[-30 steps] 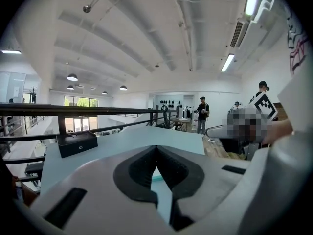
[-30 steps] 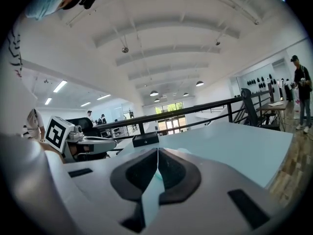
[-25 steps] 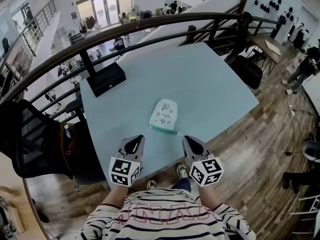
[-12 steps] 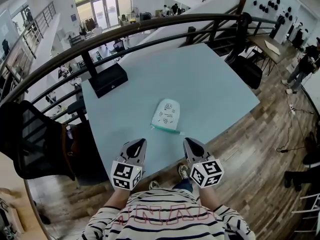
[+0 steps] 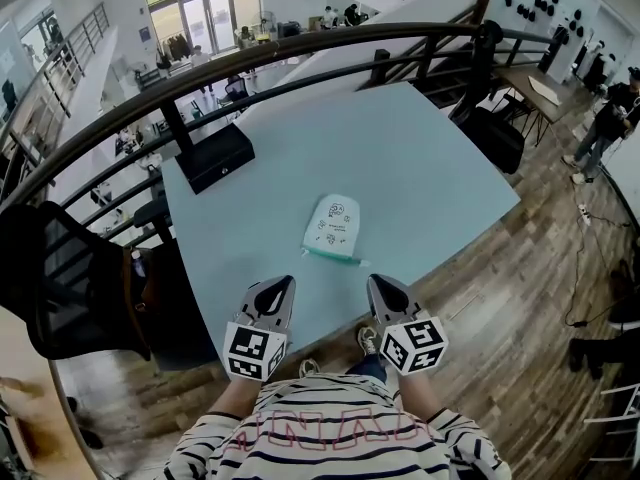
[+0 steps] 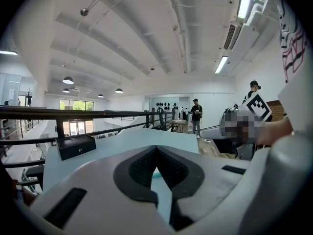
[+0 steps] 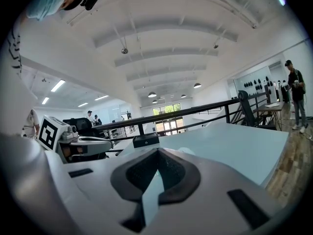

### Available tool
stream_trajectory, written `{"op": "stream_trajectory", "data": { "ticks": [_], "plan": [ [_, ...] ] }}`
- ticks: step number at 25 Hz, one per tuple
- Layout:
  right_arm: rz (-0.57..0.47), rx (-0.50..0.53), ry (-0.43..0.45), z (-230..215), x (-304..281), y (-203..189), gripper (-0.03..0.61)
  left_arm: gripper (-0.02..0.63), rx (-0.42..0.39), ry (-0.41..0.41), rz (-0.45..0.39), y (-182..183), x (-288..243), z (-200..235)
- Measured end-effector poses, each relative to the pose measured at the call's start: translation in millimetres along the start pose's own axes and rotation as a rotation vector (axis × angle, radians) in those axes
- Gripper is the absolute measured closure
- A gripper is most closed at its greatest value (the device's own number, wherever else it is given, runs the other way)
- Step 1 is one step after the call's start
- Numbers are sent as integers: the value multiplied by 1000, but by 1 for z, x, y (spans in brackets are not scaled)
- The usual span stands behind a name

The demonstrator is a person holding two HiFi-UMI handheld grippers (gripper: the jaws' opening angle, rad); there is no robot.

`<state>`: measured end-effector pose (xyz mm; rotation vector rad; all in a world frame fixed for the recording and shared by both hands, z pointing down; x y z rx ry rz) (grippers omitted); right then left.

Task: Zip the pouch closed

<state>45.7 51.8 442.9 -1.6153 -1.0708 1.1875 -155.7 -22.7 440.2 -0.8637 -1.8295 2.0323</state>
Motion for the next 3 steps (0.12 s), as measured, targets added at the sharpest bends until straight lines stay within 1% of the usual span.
{"op": "stream_trajectory", "data": {
  "ticks": [3],
  "plan": [
    [3, 0, 0, 0, 0, -1, 551, 589, 3, -3, 0, 0, -1, 0]
  ]
}}
Point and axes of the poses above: the fingertips, and each gripper's own axes: x backward along the fingers, z to its left, y out of its top, the point moved 6 cm from there along x, backward along the fingers
